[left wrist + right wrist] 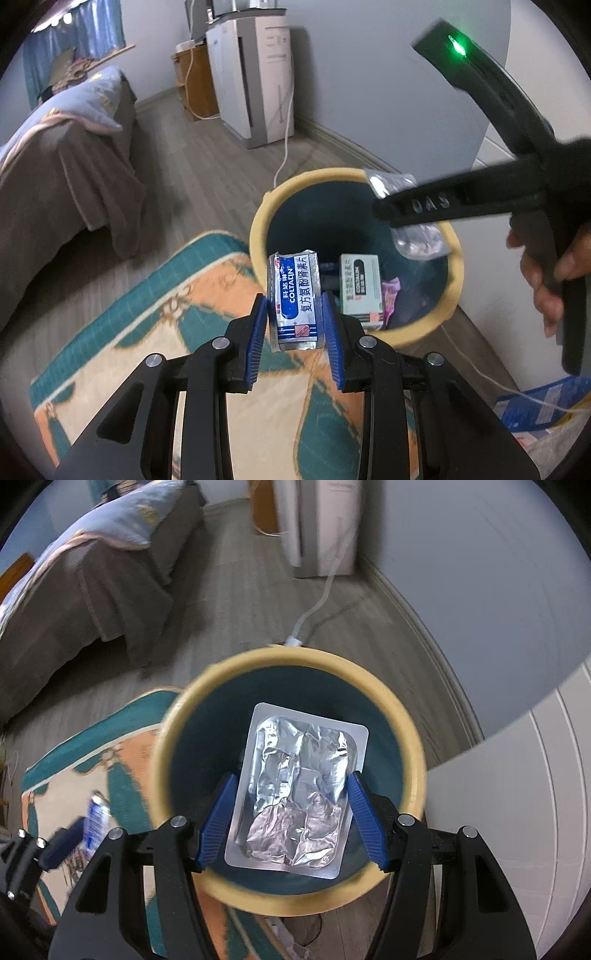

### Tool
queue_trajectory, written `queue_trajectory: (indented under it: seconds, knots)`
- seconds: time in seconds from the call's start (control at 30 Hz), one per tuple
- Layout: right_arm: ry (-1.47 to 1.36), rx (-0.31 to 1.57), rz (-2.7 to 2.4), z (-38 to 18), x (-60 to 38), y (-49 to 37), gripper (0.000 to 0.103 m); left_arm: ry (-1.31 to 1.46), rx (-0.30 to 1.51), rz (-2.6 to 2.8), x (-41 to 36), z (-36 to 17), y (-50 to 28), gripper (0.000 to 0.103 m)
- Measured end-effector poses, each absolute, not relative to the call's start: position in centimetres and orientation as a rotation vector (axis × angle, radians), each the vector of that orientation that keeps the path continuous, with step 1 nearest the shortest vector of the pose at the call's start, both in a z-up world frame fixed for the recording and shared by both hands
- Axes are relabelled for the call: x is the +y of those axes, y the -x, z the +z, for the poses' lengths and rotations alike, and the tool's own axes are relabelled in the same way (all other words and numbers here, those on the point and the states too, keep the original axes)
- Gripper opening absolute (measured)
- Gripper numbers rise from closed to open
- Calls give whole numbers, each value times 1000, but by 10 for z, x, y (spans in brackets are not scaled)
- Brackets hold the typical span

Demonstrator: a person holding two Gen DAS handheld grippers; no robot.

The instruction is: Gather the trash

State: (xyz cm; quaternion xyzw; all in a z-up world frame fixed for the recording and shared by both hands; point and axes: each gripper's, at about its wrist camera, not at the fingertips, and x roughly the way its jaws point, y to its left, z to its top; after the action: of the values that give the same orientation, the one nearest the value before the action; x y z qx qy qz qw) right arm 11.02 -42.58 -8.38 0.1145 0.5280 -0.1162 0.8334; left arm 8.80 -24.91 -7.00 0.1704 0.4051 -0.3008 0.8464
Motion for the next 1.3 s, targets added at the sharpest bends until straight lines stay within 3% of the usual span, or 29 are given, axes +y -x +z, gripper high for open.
queue_trajectory:
  seconds: [0.3,0.4,0.57,0.63,0.7,0.87,1.1,1.3]
  knots:
    - [-376,1130,-264,-99,-452,-104,62,-378,826,-672,-290,-75,-110,35]
    - [-369,1121,-266,-96,-450,-106,62,-418,809,-659,-302,-80,-114,62]
    - [-361,1145,-255,-103,-446,-110,62,-405,808,-665,-297,-83,-112,78]
    - [-385,1129,-245,-104,-447,-112,64,-381,812,-663,-289,-85,-111,78]
    - [-438,1083,-241,-98,-452,-113,81,-369,817,-659,-284,-86,-111,79]
    - [-480,998,-257,-83,-457,-108,90,-384,813,-644,-272,-88,-109,80]
    - [-424,992,-265,-71,-457,-102,97,-349,815,-624,-256,-83,-97,88]
    - [-347,952,-250,-31,-446,-71,97,-319,766,-614,-232,-43,-75,96]
